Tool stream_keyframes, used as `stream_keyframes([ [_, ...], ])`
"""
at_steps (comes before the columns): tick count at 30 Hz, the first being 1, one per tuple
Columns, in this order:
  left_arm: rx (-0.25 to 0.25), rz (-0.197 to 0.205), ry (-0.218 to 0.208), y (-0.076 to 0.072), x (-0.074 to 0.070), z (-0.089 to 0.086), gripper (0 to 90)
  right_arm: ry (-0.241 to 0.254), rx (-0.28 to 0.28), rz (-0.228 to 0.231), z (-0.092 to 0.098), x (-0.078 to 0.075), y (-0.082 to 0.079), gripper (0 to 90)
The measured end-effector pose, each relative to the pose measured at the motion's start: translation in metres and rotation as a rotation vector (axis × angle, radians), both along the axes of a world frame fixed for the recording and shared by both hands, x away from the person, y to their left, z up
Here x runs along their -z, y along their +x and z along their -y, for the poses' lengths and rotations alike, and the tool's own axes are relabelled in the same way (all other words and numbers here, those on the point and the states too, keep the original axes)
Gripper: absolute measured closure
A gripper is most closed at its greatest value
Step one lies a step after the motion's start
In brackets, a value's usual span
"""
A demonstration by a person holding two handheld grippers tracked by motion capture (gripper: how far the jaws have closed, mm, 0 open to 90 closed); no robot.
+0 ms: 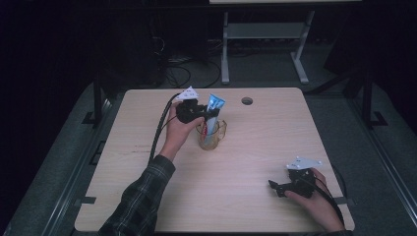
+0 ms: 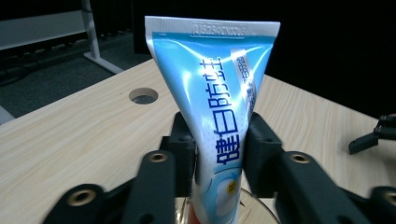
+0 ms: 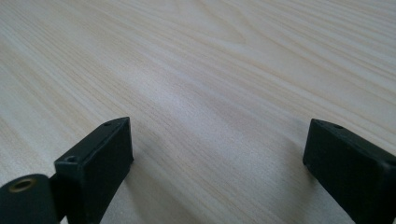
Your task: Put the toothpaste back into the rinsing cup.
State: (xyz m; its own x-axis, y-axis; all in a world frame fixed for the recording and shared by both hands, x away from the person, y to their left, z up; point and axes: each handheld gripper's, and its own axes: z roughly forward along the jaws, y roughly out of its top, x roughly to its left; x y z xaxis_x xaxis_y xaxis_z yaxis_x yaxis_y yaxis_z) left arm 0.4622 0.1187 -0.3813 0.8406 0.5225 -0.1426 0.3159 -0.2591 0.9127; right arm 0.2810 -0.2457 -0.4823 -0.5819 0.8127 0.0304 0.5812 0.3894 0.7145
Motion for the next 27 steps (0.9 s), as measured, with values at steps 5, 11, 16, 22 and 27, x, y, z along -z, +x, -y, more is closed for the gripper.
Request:
stream_keyframes([
  [5,-0.016,-0.003,0.026,0.0,0.001,0.0,51.6,0.0,0.0,0.0,0.0,0.0,0.0,7.4],
  [11,-0.029,-0.014,0.006,-0.002,-0.004,-0.003,38.7,0.0,0.0,0.0,0.0,0.0,0.0,7.4],
  [16,-0.043,-0.022,0.019,-0.005,-0.011,-0.01,34.4,-0.001,-0.001,0.001,0.0,0.0,0.0,7.4],
  [22,-0.067,-0.034,0.044,-0.012,-0.018,-0.018,34.2,0.0,-0.004,0.001,0.0,0.0,0.0,7.5],
  [27,-0.08,-0.038,0.064,-0.018,-0.023,-0.025,33.2,0.0,-0.005,0.001,0.0,0.0,-0.001,7.5],
])
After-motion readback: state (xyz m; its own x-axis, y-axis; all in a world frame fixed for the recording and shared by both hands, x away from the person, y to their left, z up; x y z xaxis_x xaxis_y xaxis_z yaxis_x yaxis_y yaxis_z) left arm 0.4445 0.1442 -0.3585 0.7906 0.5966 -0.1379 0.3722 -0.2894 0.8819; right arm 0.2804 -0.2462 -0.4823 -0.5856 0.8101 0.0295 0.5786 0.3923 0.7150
